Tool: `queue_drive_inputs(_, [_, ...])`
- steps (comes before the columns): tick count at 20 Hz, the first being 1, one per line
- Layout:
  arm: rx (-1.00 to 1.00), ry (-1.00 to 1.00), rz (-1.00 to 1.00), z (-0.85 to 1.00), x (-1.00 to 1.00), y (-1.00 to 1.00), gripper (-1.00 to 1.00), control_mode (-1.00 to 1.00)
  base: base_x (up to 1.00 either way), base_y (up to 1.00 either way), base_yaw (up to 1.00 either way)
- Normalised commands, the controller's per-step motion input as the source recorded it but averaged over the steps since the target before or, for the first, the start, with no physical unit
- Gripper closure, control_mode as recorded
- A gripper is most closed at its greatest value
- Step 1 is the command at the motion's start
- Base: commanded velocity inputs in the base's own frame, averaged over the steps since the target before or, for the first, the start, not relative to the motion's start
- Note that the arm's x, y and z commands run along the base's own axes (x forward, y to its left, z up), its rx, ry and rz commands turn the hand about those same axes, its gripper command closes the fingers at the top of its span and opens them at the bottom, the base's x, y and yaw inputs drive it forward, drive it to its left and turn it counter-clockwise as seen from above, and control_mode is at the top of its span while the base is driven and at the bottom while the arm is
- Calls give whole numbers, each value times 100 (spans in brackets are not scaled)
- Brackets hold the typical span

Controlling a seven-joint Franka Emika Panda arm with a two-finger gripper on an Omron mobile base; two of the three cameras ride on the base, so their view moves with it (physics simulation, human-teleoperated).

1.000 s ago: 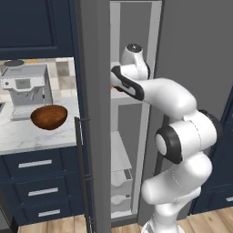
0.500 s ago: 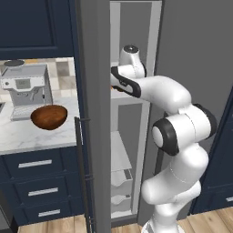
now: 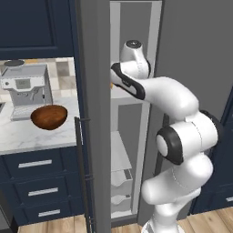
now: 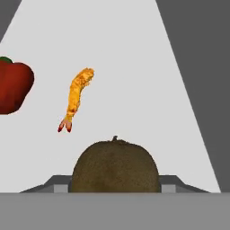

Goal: Take the kiwi, bell pepper, and shrimp from the freezer and place them in the bowl on the counter.

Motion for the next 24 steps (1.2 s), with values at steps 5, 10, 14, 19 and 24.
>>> queue_drive_inputs(5, [2,-6,-8,82,-100,-37,100,-100,0,0,0])
queue_drive_inputs(10, [2,0,-9,67,-100,-28,100,-100,0,0,0])
queue_drive_inputs(14, [0,0,-12,59,-96,-13,100,-100,0,0,0])
queue_drive_inputs(19, [1,0,-13,63,-100,-19,100,-100,0,0,0])
queue_drive_inputs(24, [12,8,-9,-4,-100,-30,100,-100,0,0,0])
